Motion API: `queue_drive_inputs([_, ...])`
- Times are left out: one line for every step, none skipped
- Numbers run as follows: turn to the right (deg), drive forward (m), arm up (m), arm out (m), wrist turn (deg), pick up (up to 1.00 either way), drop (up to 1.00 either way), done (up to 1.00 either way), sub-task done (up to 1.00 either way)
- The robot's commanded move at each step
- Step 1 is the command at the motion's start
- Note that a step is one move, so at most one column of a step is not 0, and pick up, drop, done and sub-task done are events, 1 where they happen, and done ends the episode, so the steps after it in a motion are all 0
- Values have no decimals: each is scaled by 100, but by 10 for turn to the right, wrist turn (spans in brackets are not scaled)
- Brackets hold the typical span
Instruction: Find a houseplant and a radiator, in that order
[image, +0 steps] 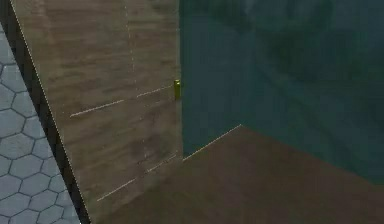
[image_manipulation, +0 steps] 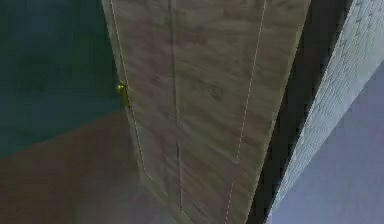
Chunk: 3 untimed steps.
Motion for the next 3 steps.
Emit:
queue_drive_inputs([450,0,0,0,0,0,0,0,0])
queue_drive_inputs([30,0,0,0,0,0,0,0,0])
queue_drive_inputs([0,100,0,0,0,0,0,0,0])
